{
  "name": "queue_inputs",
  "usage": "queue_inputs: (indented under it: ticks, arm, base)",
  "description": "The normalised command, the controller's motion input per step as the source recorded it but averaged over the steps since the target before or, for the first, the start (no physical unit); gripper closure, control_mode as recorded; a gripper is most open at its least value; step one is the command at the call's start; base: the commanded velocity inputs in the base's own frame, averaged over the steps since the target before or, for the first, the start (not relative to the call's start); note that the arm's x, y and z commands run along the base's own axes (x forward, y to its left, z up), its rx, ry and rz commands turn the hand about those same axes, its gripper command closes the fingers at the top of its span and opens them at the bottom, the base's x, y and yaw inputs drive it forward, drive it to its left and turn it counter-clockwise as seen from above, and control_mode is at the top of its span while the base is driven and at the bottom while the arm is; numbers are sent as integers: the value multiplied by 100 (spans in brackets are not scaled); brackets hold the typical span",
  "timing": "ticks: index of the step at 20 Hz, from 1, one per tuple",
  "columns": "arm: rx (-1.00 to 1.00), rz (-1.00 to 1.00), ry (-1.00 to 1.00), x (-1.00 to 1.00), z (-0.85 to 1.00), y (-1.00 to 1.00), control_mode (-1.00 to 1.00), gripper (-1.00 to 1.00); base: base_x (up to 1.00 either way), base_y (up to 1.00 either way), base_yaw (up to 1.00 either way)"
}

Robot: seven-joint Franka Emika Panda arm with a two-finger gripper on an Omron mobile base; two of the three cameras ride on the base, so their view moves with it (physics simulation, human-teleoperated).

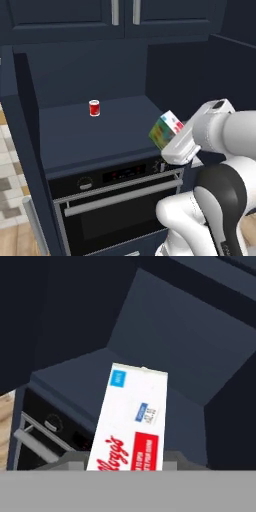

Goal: Pick the cereal and bar from the counter and place them in the cabinets closest to them.

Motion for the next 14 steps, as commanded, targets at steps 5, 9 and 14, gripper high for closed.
queue_inputs:
  ticks: [5, 9, 14]
  arm:
    - [22, -14, 0, 23, 0, 9, -100, 100]
    - [13, -11, 0, 21, 0, 7, -100, 100]
    - [9, -9, 3, 39, 0, 3, -100, 100]
  base:
    - [0, 0, 0]
    - [0, 0, 0]
    - [0, 0, 0]
